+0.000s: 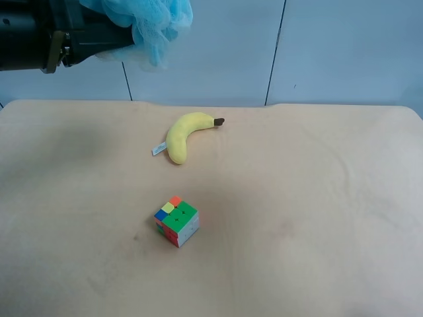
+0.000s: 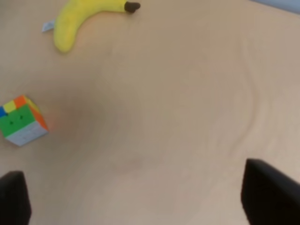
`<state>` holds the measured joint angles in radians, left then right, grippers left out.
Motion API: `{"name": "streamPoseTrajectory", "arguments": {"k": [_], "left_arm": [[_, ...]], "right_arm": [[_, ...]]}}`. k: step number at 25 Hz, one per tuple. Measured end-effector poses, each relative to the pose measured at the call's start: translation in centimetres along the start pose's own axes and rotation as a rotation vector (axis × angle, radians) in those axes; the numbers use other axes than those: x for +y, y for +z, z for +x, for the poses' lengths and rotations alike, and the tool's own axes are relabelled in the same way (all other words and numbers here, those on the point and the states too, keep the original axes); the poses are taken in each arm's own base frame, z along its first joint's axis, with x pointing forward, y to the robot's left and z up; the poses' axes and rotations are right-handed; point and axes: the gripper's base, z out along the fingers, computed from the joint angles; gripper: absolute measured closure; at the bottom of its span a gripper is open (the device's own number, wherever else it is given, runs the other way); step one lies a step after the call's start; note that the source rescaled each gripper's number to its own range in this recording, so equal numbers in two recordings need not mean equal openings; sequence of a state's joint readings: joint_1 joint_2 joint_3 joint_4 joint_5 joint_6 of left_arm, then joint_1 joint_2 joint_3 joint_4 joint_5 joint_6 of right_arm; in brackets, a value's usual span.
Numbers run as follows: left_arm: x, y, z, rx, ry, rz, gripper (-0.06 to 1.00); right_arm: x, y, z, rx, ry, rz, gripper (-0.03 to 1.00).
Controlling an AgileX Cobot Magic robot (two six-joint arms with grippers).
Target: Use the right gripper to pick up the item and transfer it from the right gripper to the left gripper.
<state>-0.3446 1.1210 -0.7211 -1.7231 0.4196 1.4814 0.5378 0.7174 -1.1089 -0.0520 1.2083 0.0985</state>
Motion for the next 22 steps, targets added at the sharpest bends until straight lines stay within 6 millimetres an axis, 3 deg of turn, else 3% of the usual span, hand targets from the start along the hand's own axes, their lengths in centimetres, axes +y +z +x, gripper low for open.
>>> {"name": "streamPoseTrajectory", "arguments": {"k": [3,11,22], "left_arm": [[0.0,0.0,0.0,0.000,0.000,0.000,0.94],[0.0,0.0,0.0,0.000,0.000,0.000,0.94],[0.0,0.0,0.0,0.000,-0.001,0.000,0.94]], "right_arm": [[-0.3,0.1,2.1,0.010,0.017,0.014,0.12],[-0.8,2.5,9.5,0.022,0.062,0.018,0.15],[-1.2,-0.2,13.2,-0.199,0.033,-0.004,0.16]]}}
